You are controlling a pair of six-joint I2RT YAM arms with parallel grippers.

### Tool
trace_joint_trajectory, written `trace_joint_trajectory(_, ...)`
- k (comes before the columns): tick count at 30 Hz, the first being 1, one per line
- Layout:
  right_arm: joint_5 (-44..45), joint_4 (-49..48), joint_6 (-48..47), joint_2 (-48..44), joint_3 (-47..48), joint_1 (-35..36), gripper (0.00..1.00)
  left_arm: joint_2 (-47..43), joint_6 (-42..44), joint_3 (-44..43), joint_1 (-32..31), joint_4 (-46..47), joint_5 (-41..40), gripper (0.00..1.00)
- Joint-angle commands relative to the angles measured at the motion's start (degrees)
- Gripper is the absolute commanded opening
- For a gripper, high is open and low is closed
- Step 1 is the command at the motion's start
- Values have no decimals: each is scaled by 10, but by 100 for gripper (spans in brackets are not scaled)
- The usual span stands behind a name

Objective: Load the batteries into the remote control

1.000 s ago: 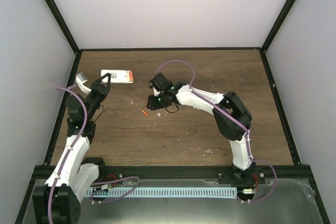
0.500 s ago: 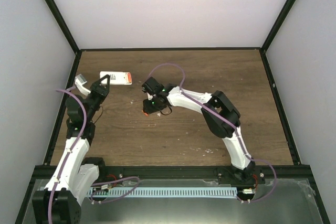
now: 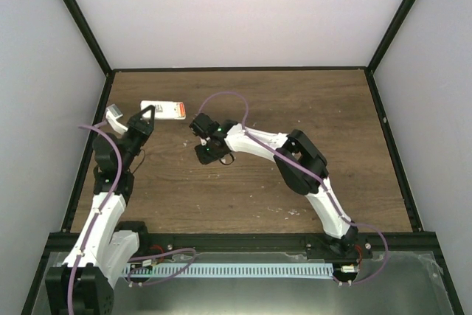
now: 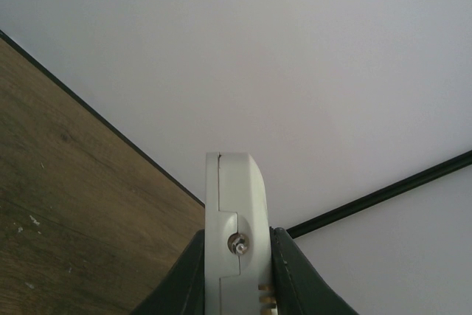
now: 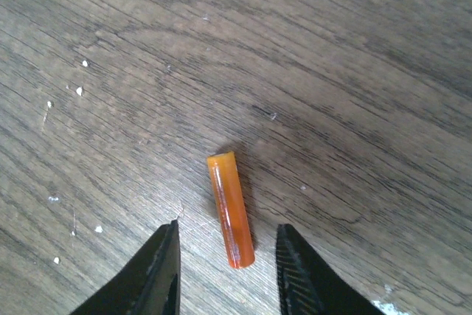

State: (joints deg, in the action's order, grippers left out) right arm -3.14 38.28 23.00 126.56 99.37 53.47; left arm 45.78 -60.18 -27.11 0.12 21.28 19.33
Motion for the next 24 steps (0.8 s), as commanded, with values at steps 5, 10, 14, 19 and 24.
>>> trace_joint_trajectory(5, 12, 27, -12, 31, 22, 11, 23, 2, -5, -15, 4, 20, -2, 0)
trace_joint_trajectory(10, 10, 31, -15, 35, 19, 13, 16, 1, -6, -13, 3, 20, -1, 0)
trace_joint_trajectory(14, 15, 36, -18, 32, 16, 14, 7, 2, -9, -11, 3, 20, -1, 0)
trace_joint_trajectory(19, 24, 31, -12, 3, -2, 14, 1, 4, -12, -10, 3, 26, -1, 0)
trace_joint_trajectory(24, 24, 63, 16, -78, -7, 12, 1, 5, -28, 9, 3, 56, 5, 0)
